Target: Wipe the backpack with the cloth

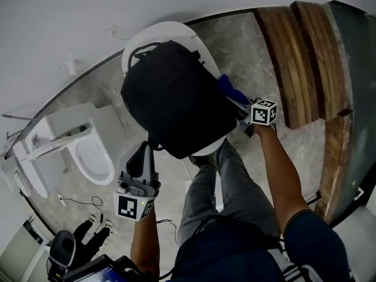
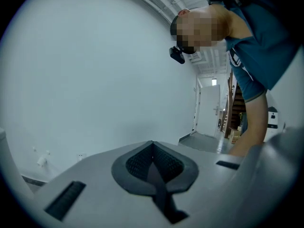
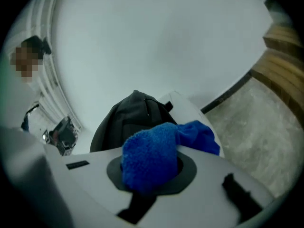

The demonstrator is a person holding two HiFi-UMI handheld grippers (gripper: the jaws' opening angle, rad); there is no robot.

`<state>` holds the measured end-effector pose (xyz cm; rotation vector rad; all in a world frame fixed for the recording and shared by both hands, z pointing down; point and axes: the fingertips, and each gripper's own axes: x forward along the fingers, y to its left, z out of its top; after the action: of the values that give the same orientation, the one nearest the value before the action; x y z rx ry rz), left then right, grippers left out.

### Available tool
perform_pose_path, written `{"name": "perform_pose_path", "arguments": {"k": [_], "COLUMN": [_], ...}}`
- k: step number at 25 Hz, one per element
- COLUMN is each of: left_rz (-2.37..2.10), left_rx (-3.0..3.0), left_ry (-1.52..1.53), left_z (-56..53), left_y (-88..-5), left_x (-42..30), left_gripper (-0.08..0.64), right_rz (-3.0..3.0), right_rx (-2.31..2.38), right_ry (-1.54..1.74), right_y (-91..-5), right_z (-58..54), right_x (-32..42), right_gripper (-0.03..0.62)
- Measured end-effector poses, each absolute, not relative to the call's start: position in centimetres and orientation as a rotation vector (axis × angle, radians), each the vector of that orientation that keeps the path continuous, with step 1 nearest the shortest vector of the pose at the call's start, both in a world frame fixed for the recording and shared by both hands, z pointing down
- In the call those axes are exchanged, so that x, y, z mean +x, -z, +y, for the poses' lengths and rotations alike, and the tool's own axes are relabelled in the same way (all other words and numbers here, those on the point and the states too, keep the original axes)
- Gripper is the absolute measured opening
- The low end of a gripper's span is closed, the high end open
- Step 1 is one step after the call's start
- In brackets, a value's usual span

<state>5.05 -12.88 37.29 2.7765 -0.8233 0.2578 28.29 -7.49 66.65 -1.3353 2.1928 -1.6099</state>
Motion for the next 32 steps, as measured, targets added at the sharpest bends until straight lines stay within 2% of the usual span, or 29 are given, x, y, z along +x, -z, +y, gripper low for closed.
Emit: {"name": "perform_pose_path", "arguments": {"k": [3, 6, 13, 17, 24, 32], "left_rz": [-0.819, -0.813, -0.792, -0.792, -0.785, -0.838], "left_rx": [2.765, 2.765, 2.76, 2.754, 2.757, 2.723], "left_ry": [-0.265, -0.283, -0.299, -0.293, -0.294, -0.281], "left_z": [-13.2, -13.5, -13.4, -13.7, -13.7, -14.0], "left_y": [-37.8, -38.2, -38.6, -38.6, -38.8, -38.9], "left_x": [5.2, 5.7, 6.4, 6.5, 7.4, 6.5], "left_gripper": [0.003, 0.003, 0.003, 0.003, 0.003, 0.003], "right_rz": [2.344, 2.25, 1.841, 2.076, 2.396, 2.204], "right_rx": [-1.32, -1.224, -1.162, -1.192, -1.121, -1.201], "right_ry": [1.494, 1.519, 1.576, 1.581, 1.309, 1.386], "right_y": [-65.5, -64.7, -65.4, -64.6, -58.5, -60.9], "right_z": [-12.3, -15.1, -7.6, -6.1, -14.3, -13.9], "right_x": [27.5, 27.6, 30.1, 28.0, 25.3, 27.2], "right_gripper": [0.02, 0.02, 0.02, 0.02, 0.02, 0.02]}}
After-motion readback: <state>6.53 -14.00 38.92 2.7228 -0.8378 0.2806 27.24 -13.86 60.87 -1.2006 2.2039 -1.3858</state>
